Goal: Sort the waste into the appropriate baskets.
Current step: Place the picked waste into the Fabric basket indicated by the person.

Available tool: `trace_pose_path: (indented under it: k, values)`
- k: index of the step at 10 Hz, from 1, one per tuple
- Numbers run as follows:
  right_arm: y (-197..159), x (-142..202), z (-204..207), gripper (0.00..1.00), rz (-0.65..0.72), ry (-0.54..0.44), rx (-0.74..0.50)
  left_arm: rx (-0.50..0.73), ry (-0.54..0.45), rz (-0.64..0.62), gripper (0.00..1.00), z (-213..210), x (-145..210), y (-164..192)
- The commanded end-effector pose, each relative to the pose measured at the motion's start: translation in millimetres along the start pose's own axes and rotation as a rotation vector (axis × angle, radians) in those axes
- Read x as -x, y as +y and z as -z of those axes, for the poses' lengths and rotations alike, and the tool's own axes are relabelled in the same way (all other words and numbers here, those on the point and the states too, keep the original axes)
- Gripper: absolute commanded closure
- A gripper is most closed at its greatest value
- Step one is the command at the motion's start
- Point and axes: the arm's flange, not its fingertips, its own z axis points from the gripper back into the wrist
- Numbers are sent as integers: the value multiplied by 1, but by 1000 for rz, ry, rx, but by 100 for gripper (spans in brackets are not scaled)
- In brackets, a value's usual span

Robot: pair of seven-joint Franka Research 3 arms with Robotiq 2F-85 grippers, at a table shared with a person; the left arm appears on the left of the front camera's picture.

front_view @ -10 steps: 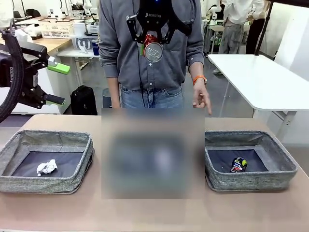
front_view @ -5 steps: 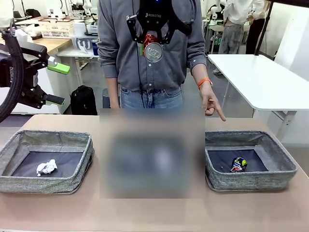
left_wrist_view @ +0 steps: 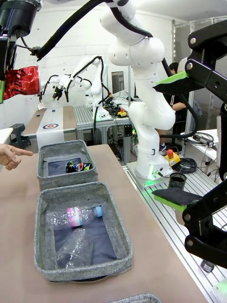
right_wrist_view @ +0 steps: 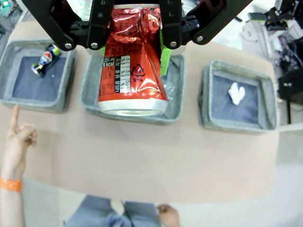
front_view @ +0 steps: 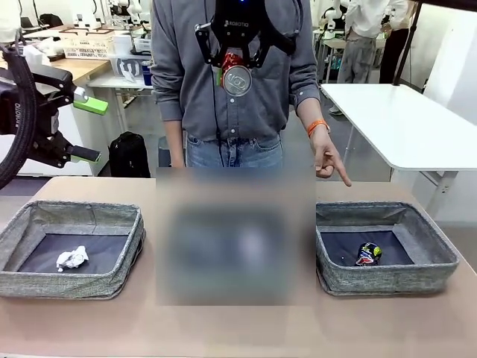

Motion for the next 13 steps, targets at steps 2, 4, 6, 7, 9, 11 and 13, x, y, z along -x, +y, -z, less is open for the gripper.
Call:
trace_pose_path:
  k: [2,4,6,7,9,11,13]
  values:
    - [-28,10,21,63,-103,28,-11,27,-6,13,0,1,0,-1]
    - [-97,42,67,63,-79,101,5,27,-6,13,0,1,0,-1]
    - [-162,71,96,63,11,61,-30,27,-6,13,0,1,0,-1]
    - [-198,89,116,63,40,29,-35,27,-6,13,0,1,0,-1]
    - [-252,117,144,63,107,51,-52,27,-6,13,0,1,0,-1]
    - [-288,148,162,63,144,110,-125,27,-6,13,0,1,0,-1]
    - [-306,166,161,63,244,72,-122,27,-6,13,0,1,0,-1]
